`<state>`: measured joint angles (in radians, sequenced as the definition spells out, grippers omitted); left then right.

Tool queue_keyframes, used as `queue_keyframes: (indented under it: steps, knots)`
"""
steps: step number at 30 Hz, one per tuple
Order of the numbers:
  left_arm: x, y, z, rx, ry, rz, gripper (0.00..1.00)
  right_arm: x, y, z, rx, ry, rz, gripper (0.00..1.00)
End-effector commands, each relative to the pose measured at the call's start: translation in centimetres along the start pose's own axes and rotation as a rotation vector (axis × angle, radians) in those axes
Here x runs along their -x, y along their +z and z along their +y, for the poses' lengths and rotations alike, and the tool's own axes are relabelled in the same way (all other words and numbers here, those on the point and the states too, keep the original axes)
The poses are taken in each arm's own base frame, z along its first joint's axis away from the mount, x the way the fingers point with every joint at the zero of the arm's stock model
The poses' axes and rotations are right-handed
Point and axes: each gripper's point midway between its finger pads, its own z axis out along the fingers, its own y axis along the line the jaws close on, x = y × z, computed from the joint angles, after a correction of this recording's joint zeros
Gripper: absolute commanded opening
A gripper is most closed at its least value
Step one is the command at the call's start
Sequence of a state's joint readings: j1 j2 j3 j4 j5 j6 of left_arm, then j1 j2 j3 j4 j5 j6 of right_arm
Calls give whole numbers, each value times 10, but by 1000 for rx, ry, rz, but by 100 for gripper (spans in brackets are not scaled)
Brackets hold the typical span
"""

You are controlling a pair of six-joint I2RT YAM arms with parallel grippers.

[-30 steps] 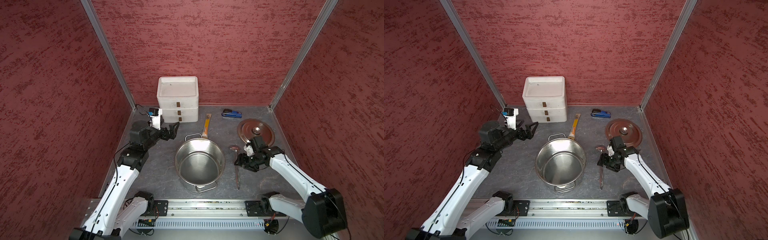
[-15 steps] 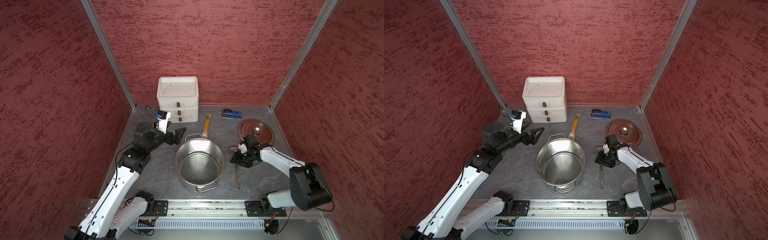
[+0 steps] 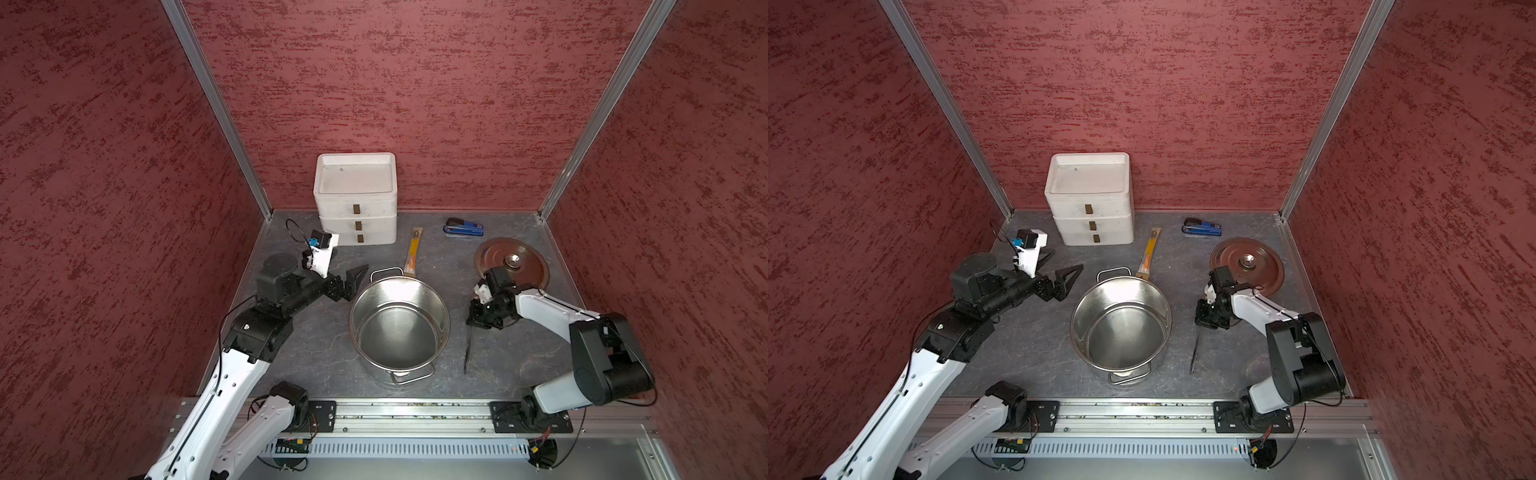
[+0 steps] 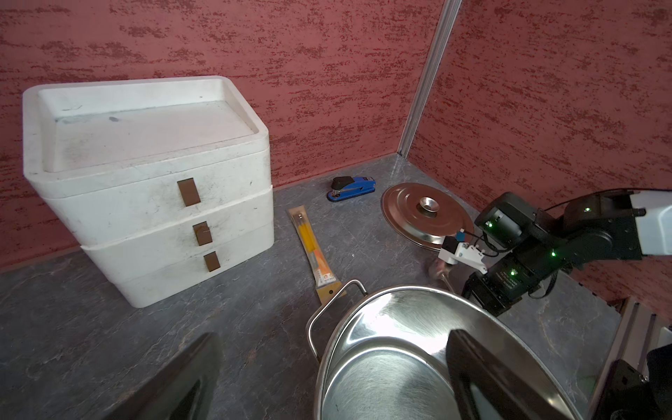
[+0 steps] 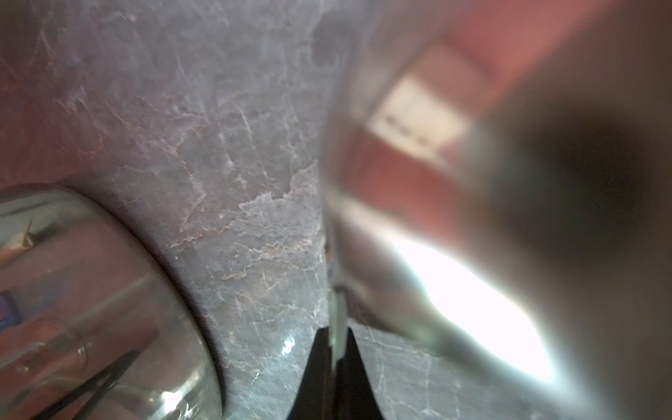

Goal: Stir the soup with a spoon
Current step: Pick up the spoon from the center of the board.

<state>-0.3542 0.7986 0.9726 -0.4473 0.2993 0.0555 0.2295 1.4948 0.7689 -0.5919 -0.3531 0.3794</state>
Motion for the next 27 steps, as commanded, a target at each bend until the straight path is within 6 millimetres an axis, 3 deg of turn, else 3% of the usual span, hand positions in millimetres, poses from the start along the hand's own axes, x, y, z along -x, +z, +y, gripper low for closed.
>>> queue_keyframes:
  steps: [1, 4, 8, 12, 15, 18, 21, 27]
  knots:
    - [4, -1, -22, -93, 142, -2, 100, 18, -30, 8, -12, -39, -77, 0]
    - [0, 3, -41, -168, 293, -1, 100, 26, -62, 18, 1, -55, -121, 0]
    - [-5, 11, -69, -241, 567, -31, 100, 37, -137, 52, 44, -144, -216, 0]
    - [-7, 24, -99, -276, 823, -86, 100, 26, -212, 114, 240, -272, -219, 0]
    - [-18, 36, -126, -299, 1063, -124, 100, 2, -251, 169, 516, -281, -92, 0]
    - [-19, 42, -144, -290, 1193, -187, 99, -21, -269, 208, 720, -255, 56, 0]
    - [-15, 39, -165, -298, 1269, -294, 97, -38, -278, 233, 813, -264, 131, 0]
    - [-12, 28, -211, -329, 1378, -456, 87, -43, -286, 257, 926, -208, 175, 0]
